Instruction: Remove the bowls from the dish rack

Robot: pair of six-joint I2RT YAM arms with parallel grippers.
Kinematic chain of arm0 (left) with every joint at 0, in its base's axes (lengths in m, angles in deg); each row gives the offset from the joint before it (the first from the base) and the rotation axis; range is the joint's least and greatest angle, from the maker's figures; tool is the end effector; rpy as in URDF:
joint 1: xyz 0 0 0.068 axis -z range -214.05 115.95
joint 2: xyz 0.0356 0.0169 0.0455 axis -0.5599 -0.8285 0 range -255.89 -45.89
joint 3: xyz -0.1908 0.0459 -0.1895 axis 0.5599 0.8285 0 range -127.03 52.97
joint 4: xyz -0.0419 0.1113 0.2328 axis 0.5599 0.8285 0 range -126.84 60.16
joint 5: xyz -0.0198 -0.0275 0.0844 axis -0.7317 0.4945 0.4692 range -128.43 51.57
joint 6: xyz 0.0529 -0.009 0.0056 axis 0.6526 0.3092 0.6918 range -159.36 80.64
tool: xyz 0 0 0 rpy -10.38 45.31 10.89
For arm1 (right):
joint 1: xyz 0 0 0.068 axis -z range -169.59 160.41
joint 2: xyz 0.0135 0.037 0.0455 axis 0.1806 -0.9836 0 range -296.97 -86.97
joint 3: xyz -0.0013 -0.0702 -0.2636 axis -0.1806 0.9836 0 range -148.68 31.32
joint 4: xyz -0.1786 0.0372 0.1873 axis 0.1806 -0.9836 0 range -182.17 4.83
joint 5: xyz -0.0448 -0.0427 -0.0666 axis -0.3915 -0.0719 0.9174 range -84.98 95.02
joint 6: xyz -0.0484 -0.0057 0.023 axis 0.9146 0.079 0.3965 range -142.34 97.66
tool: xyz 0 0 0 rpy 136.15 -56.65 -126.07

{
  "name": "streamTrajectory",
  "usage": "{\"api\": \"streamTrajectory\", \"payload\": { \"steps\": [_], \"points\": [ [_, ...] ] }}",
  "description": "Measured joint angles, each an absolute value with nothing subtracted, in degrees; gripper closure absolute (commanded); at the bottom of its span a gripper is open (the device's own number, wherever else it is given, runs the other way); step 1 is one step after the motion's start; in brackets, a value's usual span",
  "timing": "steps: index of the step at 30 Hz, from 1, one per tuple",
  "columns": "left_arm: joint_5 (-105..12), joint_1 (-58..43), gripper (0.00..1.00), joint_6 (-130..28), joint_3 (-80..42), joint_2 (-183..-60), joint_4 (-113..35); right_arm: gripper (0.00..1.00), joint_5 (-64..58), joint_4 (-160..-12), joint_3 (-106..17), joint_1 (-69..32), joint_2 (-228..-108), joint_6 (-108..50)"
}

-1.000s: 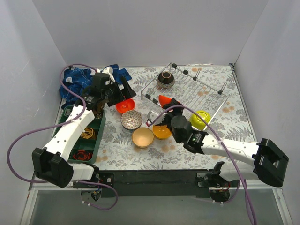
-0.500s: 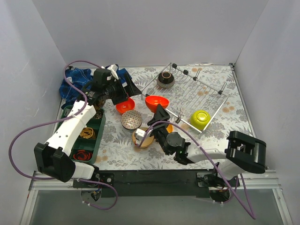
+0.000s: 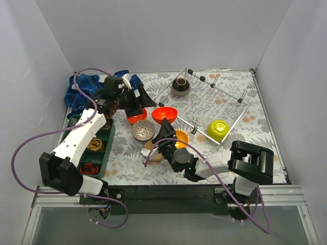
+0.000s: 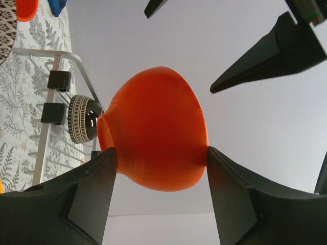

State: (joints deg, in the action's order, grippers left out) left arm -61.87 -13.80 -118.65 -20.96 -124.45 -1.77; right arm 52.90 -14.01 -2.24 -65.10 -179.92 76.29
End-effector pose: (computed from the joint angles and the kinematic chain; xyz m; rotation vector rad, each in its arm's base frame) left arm 0.2755 -0.1167 0.3441 -1.0515 2.3666 -1.2694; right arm 0.1020 0.2894 0.2168 -1.2750 0.7835 -0.8951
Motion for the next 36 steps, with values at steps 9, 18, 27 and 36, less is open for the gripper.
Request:
{"api": "streamTrajectory", "payload": {
  "steps": [9, 18, 27, 36],
  "points": [
    [-65.8, -13.8, 0.45, -117.4, -20.7, -130.4, 1.1, 0.99, 52.9, -13.8, -4.2, -66.1, -184.4, 79.7],
    [-67.5, -13.8, 0.82, -115.5, -19.7, -132.8, 3.1, 0.98, 52.9, -13.4, -5.0, -66.2, -185.1, 80.1],
    [-65.8, -13.7, 1.00, -115.0, -19.7, -132.9, 4.7, 0.63, 52.5, -13.9, -5.3, -66.8, -186.1, 83.5],
    [-61.4, -13.4, 1.00, -114.6, -21.2, -132.9, 5.1, 0.02, 54.4, -13.1, -5.3, -66.9, -186.0, 80.8]
  ]
}}
